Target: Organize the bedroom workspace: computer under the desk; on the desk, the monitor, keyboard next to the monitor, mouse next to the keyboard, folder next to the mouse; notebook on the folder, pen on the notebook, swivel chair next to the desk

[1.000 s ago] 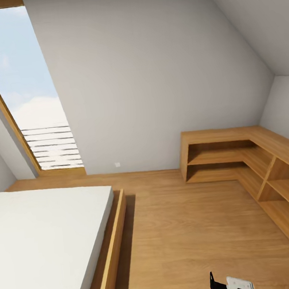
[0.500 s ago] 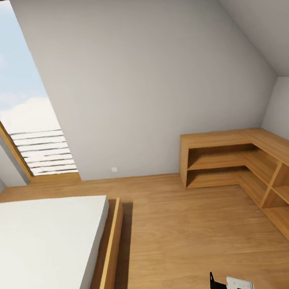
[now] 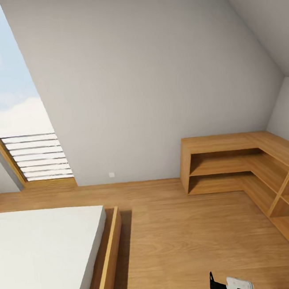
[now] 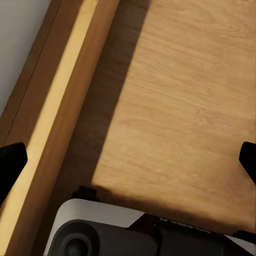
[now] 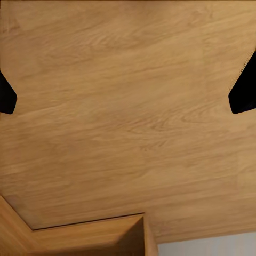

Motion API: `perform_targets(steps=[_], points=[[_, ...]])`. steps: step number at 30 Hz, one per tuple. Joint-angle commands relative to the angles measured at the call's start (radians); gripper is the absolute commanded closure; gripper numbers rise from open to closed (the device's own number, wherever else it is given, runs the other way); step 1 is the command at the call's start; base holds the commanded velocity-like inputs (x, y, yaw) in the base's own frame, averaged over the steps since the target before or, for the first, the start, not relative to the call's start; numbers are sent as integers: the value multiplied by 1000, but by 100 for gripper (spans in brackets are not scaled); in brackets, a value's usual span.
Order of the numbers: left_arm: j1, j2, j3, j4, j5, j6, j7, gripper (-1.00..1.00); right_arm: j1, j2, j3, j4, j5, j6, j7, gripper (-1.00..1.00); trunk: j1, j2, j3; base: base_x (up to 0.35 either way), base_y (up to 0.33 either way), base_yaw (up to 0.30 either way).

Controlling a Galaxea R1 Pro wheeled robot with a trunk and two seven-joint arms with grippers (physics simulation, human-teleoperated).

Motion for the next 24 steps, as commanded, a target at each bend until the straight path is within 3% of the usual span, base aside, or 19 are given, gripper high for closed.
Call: perform_targets(steps=[1,13,24], points=[[-1,1,-8,1,9,-5,3,-100,-1,0,9,2,-3,-3,-6,-100,1,-2,-2,334,0,0],[-1,-1,-8,2,9,-4,1,-100,-1,0,9,2,-1,-3,-6,-100,1,-2,-2,334,0,-30],[-1,-5,-9,21,8,-5,1,-100,-1,0,9,2,0,-3,-6,-100,1,-2,-2,334,0,-107]])
